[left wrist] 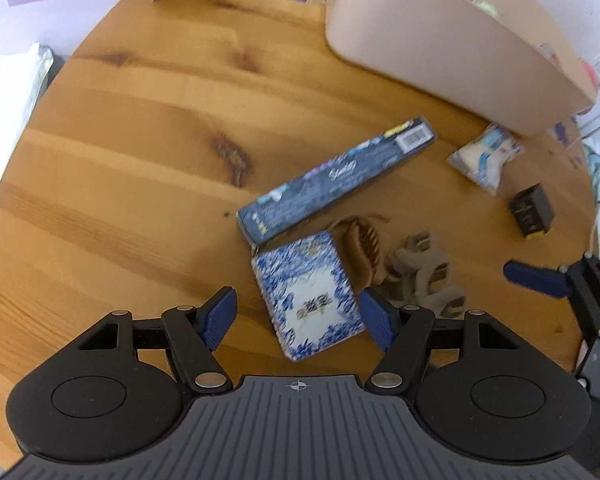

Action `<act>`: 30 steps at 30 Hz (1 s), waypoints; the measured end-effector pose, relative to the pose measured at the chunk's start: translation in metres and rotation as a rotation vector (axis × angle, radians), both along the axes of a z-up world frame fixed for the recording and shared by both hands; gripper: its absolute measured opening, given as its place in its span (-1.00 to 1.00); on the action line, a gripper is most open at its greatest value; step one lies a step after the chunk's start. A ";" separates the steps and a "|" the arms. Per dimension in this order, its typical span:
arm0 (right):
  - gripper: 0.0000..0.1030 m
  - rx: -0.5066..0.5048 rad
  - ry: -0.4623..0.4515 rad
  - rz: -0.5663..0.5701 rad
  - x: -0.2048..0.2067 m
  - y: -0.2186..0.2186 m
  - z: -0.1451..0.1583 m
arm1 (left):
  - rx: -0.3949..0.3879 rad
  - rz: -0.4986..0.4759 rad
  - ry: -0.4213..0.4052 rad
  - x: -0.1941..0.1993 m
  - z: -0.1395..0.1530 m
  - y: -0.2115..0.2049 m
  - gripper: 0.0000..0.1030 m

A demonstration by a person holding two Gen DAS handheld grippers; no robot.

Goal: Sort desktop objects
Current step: 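Grasp the blue-white tissue pack with the left gripper while the right grasps the grey claw clip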

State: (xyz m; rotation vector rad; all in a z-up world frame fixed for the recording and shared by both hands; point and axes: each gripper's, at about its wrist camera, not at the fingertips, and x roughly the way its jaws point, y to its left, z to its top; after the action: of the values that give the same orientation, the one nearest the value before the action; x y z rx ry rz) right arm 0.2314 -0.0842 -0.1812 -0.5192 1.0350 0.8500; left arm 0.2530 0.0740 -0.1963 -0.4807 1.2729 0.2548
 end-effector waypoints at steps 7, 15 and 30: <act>0.91 0.001 0.021 -0.016 0.006 0.002 -0.008 | -0.016 0.017 -0.030 -0.002 -0.004 0.002 0.35; 0.89 0.002 0.027 -0.034 0.006 -0.002 -0.012 | 0.014 0.007 -0.014 0.008 -0.005 -0.007 0.35; 0.11 0.057 0.057 -0.047 0.004 -0.004 -0.017 | 0.152 -0.059 -0.027 -0.006 -0.004 -0.015 -0.09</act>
State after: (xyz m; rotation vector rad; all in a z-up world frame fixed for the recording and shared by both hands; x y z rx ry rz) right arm 0.2352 -0.0883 -0.1984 -0.4228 1.0681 0.8546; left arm 0.2474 0.0594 -0.2003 -0.3146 1.2295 0.2923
